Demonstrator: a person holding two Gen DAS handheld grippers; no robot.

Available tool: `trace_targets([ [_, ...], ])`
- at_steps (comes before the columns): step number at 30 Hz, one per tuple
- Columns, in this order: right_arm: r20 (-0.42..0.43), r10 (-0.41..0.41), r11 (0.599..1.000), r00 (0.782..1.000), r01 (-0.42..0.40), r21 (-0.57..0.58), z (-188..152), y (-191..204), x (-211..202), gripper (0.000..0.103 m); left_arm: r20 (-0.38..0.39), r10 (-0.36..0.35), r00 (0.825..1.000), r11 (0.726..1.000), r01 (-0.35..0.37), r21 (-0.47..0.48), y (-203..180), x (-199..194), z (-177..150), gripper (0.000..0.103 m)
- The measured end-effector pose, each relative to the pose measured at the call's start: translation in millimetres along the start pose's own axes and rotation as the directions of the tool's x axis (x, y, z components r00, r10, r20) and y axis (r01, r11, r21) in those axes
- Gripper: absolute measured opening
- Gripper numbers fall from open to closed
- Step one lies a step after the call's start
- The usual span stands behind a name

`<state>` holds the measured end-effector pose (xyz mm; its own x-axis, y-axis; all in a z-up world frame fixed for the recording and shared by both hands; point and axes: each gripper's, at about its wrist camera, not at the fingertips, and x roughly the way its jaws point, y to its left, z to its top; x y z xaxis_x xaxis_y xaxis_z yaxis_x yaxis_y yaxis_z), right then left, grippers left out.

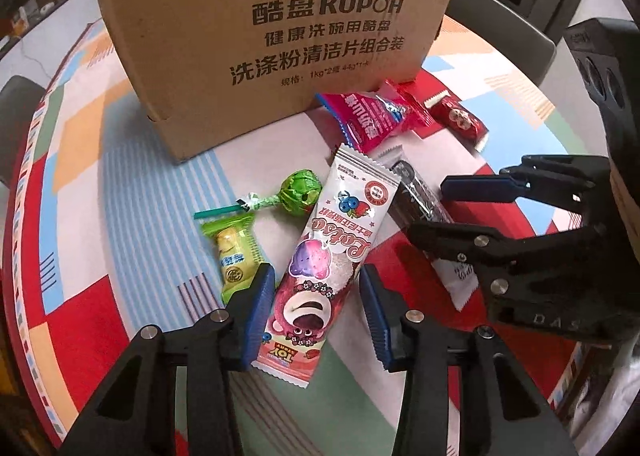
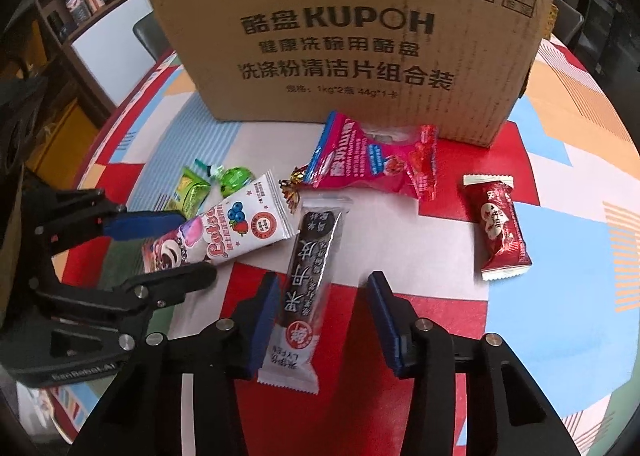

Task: Organize snacks
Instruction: 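Grasp the dark chocolate bar with the right tool while the left grasps the pink Lotso bar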

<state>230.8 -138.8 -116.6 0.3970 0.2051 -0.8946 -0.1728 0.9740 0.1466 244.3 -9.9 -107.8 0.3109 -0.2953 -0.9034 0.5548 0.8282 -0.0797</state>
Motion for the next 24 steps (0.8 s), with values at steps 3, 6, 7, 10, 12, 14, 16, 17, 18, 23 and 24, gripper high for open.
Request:
trace_targets([
  [3,0.005,0.001,1.000,1.000,-0.001,0.000,1,-3,-3,0.046,0.010,0.031,0.999,0.999,-0.030,-0.018,-4,3,-1,0.043],
  [6,0.015,-0.018,1.000,1.000,0.019,-0.014,1,0,-2,0.043,0.020,0.026,0.999,0.999,-0.026,-0.038,-7,3,-2,0.038],
  [7,0.019,-0.024,0.999,1.000,0.025,-0.022,1,0,-2,0.042,0.021,0.025,0.999,0.999,-0.024,-0.047,-8,4,-2,0.035],
  [10,0.031,-0.053,0.998,0.998,0.054,-0.041,0,4,0,0.030,0.028,0.027,0.999,0.996,-0.025,-0.083,-7,3,-4,0.029],
  [12,0.040,-0.077,0.996,0.996,0.079,-0.050,0,4,-1,0.022,0.034,0.030,0.999,0.993,-0.026,-0.113,-6,1,-6,0.028],
  [14,0.041,-0.065,0.997,0.997,0.067,-0.045,0,4,1,0.021,0.044,0.035,0.998,0.991,-0.029,-0.130,-5,-2,-8,0.027],
  [16,0.036,-0.048,0.998,0.998,0.049,-0.025,-1,0,-1,0.020,0.058,0.044,0.997,0.988,-0.035,-0.149,-6,-6,-9,0.026],
  [17,0.032,-0.038,0.999,0.999,0.038,-0.014,-1,-2,-2,0.020,0.066,0.043,0.997,0.987,-0.033,-0.159,-6,-9,-10,0.026],
  [18,0.031,-0.033,0.999,0.999,0.033,-0.010,-1,-4,-3,0.020,0.073,0.044,0.996,0.985,-0.031,-0.168,-6,-12,-11,0.026],
  [23,0.044,-0.011,1.000,0.999,0.011,-0.004,-8,-13,-18,0.020,0.110,0.052,0.993,0.981,-0.030,-0.190,-10,-26,-14,0.026],
  [24,0.052,-0.007,1.000,0.999,0.008,-0.006,-9,-13,-23,0.020,0.119,0.050,0.992,0.980,-0.026,-0.196,-11,-29,-14,0.026],
])
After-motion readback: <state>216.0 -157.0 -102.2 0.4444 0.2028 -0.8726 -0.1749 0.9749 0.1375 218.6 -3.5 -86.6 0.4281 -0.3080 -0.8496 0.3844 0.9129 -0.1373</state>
